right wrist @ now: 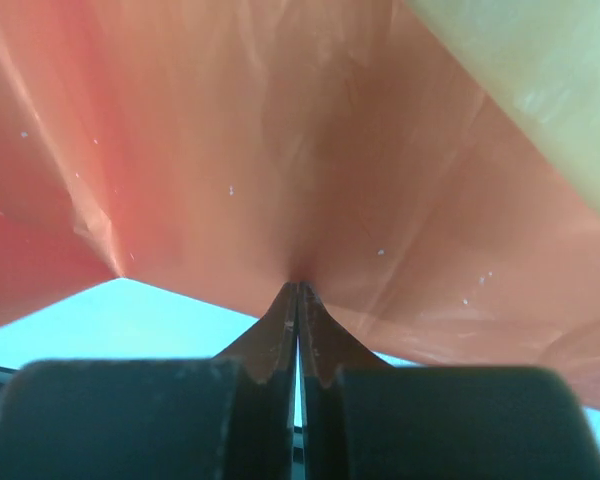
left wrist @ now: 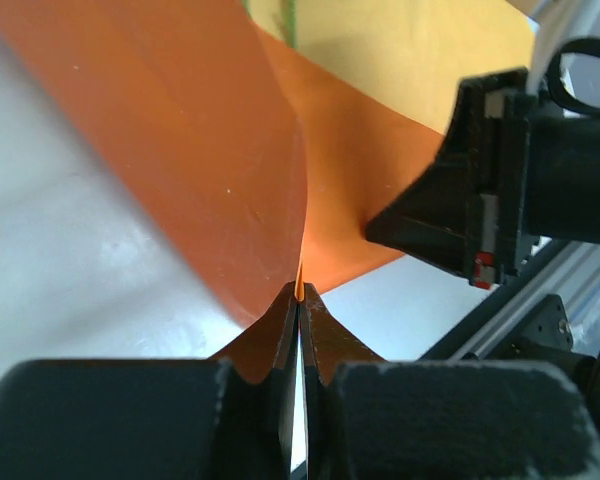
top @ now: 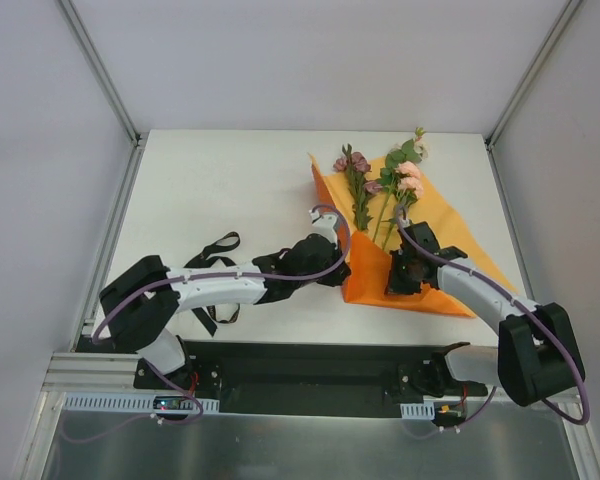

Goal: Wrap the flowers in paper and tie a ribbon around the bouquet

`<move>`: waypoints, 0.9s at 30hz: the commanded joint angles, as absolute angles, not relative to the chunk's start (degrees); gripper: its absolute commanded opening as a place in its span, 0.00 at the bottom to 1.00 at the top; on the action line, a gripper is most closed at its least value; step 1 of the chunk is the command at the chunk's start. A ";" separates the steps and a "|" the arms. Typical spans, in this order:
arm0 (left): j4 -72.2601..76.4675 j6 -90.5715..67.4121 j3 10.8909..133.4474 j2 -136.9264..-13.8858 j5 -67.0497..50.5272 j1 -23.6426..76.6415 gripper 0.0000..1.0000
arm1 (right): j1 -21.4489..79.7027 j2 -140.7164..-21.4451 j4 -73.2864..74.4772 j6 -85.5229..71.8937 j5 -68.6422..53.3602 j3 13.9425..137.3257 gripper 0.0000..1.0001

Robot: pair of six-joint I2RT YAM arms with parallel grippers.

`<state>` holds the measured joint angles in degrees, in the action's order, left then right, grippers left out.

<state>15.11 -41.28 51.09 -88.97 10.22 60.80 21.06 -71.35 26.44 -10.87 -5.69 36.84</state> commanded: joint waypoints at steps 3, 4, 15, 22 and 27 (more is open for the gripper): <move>16.35 -36.48 60.28 -95.53 -1.30 61.08 0.00 | 19.25 -72.33 24.96 -10.20 -3.69 39.99 0.01; 16.35 -36.04 61.25 -96.32 -2.19 61.00 0.00 | 19.07 -72.77 24.96 -10.28 -3.87 39.99 0.01; 16.79 -36.48 69.60 -107.40 -13.97 58.98 0.00 | 16.53 -74.71 23.82 -12.74 -5.45 39.55 0.01; 19.06 -36.74 71.28 -112.23 -18.80 58.27 0.00 | 15.21 -75.85 23.20 -14.50 -5.36 38.23 0.01; 21.44 -38.23 72.42 -114.52 -23.54 58.27 0.00 | 14.50 -77.34 22.85 -15.73 -5.80 37.53 0.01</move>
